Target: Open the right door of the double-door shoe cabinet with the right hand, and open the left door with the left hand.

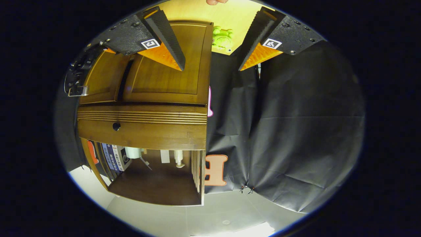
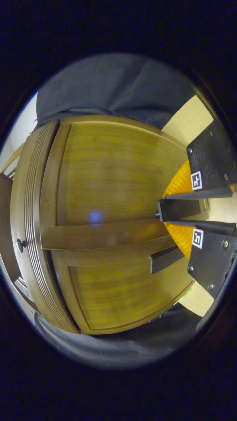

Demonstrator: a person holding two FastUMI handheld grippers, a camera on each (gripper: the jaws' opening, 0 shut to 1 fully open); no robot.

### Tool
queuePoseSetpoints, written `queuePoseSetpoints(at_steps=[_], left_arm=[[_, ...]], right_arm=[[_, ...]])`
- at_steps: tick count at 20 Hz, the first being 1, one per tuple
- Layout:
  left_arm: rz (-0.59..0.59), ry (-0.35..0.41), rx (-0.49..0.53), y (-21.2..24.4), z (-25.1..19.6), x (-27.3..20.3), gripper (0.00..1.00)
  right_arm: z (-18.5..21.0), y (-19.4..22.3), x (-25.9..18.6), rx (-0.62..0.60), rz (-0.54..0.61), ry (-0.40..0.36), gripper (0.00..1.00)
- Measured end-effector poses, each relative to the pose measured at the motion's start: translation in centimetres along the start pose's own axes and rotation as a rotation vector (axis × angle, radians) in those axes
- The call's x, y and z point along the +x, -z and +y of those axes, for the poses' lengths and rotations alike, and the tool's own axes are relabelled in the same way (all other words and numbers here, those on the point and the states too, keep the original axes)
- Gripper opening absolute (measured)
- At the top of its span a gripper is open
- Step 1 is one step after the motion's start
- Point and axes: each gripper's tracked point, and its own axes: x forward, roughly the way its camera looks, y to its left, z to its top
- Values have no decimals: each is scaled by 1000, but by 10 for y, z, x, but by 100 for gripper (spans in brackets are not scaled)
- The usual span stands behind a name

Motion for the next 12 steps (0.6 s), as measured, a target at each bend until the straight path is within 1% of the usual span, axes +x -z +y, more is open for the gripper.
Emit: queuePoseSetpoints(at_steps=[3, 4, 5, 7, 8, 12], left_arm=[[5, 32, 1, 1, -12, -5, 95], [6, 46, 4, 2, -17, -6, 95], [7, 61, 6, 2, -22, -7, 95], [7, 90, 10, 2, -33, -11, 95], [6, 104, 11, 2, -38, -13, 98], [4, 155, 15, 2, -57, -18, 98]], right_arm=[[-2, -2, -2, 12, 1, -3, 28], [-2, -2, -4, 15, 0, -3, 30], [-3, -2, -5, 18, 1, -2, 28], [-4, -5, -7, 19, -1, 0, 28], [-5, -7, -8, 21, -1, 1, 28], [-9, -10, -16, 31, -2, 4, 28]])
